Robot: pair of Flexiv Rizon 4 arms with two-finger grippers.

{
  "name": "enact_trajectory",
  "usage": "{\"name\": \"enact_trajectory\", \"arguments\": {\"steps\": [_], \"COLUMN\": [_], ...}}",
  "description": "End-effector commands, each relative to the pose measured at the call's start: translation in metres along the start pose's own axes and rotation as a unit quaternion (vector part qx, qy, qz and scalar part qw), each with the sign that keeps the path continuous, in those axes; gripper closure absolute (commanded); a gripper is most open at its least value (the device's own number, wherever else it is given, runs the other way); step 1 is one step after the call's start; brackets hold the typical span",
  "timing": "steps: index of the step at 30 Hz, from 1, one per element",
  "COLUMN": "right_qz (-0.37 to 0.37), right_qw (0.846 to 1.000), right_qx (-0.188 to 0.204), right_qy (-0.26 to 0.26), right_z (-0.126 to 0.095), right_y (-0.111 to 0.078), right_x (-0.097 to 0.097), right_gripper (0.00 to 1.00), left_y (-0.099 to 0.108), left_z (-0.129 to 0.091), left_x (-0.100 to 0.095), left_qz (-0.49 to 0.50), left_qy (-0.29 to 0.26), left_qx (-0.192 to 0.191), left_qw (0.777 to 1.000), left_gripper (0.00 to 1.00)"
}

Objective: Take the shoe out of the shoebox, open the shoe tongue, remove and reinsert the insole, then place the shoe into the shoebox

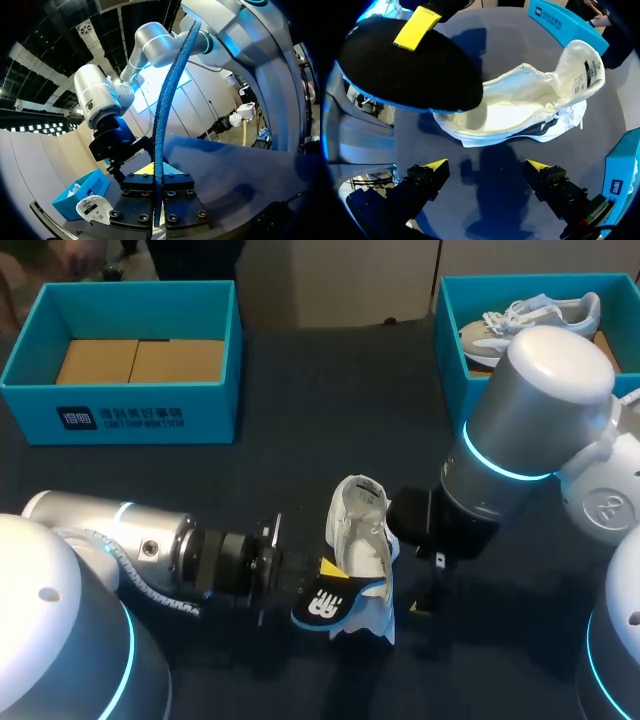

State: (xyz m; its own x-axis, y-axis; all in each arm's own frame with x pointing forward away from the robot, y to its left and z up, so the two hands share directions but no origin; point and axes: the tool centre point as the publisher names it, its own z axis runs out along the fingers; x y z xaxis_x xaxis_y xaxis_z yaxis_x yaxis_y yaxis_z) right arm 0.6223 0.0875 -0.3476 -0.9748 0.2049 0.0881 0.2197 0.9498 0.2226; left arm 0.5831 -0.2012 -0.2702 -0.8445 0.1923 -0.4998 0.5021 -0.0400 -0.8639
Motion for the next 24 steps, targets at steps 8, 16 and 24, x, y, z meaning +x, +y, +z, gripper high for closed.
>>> {"name": "enact_trajectory", "arguments": {"steps": [8, 16, 24], "right_qz": [0.0, 0.0, 0.0], "right_qw": [1.0, 1.0, 1.0], "right_qx": [0.0, 0.0, 0.0], "right_qy": [-0.002, -0.002, -0.002], "right_z": [0.003, 0.003, 0.003], "right_y": [0.0, 0.0, 0.0], "right_x": [0.002, 0.002, 0.002], "right_gripper": [0.0, 0.0, 0.0], "left_y": [0.011, 0.02, 0.033], "left_z": [0.002, 0.001, -0.002], "left_x": [0.002, 0.002, 0.001], "left_qz": [-0.009, -0.017, -0.027], "left_qy": [0.002, -0.002, -0.006], "left_qx": [-0.007, -0.017, -0.031], "left_qw": [1.0, 1.0, 0.999], "left_gripper": [1.0, 1.0, 1.0]}}
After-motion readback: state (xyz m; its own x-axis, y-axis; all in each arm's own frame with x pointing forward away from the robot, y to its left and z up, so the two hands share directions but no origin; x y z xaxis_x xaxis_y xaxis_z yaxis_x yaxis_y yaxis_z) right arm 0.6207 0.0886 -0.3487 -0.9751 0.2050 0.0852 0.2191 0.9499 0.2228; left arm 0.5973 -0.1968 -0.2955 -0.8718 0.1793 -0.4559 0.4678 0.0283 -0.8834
